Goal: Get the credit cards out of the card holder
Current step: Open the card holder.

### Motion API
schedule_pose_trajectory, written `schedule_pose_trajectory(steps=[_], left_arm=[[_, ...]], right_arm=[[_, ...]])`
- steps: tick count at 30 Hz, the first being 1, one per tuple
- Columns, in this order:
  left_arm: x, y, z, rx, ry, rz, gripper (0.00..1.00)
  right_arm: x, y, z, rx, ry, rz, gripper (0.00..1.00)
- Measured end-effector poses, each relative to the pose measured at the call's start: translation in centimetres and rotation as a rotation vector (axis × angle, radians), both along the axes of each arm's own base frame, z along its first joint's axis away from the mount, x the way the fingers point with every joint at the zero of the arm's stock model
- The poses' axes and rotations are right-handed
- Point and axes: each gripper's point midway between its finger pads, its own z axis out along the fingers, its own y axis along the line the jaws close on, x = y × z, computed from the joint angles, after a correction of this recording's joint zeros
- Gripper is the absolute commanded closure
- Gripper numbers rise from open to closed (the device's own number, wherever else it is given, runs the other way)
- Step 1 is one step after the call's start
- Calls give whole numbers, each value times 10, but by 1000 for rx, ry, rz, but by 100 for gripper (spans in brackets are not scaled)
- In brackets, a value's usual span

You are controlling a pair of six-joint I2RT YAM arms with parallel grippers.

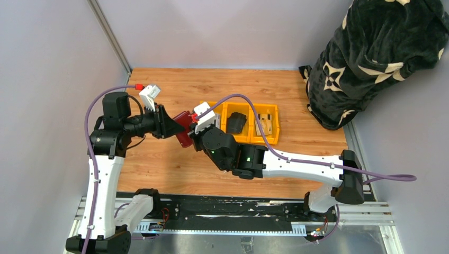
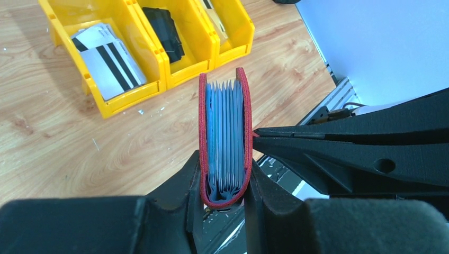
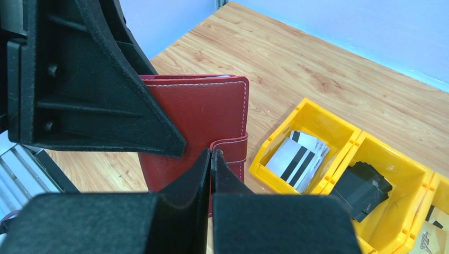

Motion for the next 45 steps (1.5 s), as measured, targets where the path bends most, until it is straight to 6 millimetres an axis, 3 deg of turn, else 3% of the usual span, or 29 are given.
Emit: schedule_pose_trajectory(steps=[6,13,14,17,18,20,25,28,33,37,45], left_arm=[[0,-2,5,-9,-19,-11,100],[-12,-8,18,-40,-43,-57,100],[-13,-8,19,-42,-43,-61,100],[-14,-9,19,-45,-43,-66,100],[-15,-9,19,-45,-42,-67,100],[-16,-9,20,-47,-46,-71,100],[-22,-12,23,-60,-60,-99,100],[-25,-14,25,-70,-61,-116,100],[-29,-17,27,-88,-60,-145,100],[-32,-18,29,-98,-59,-160,100],[-41,-21,35,-116,-75,-187,100]], right_arm=[[1,-4,6,18,-8,-26,100],[31,-48,-5,-57,-28,-208,99],[31,-51,-6,-63,-28,-213,91],[28,-57,-5,-53,-17,-202,43],[28,-61,-3,-43,-7,-194,34],[25,-69,2,-13,23,-131,25],[23,-88,18,161,139,57,18],[12,-91,18,230,192,174,17],[-30,-69,6,275,282,415,16],[-41,-59,8,304,308,491,21],[-32,-47,-2,310,353,469,53]])
